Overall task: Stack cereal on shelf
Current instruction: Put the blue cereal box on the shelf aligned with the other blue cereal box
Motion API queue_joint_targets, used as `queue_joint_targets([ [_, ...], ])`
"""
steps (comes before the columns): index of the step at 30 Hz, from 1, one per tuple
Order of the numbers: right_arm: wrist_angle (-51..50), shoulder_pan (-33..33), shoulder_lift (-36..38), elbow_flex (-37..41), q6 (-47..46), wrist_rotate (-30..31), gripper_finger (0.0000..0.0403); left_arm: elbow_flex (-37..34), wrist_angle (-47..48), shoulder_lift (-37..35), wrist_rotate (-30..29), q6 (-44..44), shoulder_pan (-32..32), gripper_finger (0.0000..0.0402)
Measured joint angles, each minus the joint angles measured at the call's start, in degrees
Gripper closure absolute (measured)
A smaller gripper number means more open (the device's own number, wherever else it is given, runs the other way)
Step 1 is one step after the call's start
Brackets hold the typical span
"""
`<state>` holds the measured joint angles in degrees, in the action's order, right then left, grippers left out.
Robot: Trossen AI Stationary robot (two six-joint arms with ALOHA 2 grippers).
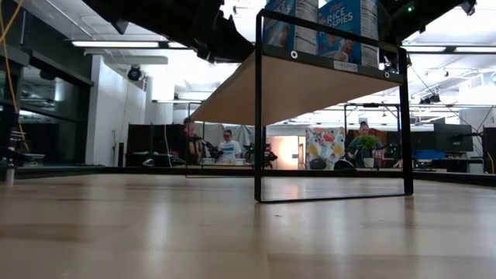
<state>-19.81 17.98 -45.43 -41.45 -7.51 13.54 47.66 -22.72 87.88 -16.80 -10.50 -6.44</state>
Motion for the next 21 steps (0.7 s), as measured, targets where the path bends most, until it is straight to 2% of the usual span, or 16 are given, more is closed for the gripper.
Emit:
queue_joint_targets([
  [21, 1.0, 0.0, 0.0, 0.0, 0.0, 0.0, 0.0166, 0.0, -2.7, 0.0, 0.0, -0.3, -0.7, 0.0401],
])
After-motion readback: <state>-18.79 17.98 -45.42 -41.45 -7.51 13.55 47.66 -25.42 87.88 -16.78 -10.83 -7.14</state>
